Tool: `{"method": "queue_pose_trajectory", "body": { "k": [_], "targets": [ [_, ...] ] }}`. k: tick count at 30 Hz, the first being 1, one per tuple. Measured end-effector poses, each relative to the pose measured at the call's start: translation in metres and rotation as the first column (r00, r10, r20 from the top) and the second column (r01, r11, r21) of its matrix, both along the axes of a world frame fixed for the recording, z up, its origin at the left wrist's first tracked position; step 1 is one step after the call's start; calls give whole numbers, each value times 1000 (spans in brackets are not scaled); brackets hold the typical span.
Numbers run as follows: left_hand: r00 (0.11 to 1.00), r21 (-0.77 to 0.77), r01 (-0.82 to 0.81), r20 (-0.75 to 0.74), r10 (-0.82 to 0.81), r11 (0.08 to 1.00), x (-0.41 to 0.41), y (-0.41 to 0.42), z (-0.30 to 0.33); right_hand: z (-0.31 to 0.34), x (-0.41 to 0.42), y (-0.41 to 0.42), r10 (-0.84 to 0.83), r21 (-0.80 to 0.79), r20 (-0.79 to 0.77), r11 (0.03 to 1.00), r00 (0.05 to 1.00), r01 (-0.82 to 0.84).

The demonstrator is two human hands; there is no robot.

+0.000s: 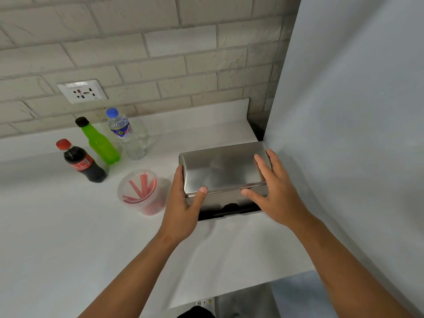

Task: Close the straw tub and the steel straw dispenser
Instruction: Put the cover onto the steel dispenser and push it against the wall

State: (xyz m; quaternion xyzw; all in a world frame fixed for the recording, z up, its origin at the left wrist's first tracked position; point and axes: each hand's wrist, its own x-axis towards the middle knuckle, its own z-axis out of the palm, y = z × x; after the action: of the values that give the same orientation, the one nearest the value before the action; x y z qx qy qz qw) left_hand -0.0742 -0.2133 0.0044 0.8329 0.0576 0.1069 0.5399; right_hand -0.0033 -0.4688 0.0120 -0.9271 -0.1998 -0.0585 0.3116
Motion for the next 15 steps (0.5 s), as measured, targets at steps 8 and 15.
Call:
{"method": "queue_pose_trajectory", "body": {
  "k": [8,15],
  "targets": [
    [999,-6,-19,-34,19,1000,54,11,2,-2,56,13,-6,3,-6,1000,1000,6],
    [997,-12,-18,-70,17,1000,104,19,8,-2,108,21,-3,-13,-14,1000,1000,3]
  ]
}}
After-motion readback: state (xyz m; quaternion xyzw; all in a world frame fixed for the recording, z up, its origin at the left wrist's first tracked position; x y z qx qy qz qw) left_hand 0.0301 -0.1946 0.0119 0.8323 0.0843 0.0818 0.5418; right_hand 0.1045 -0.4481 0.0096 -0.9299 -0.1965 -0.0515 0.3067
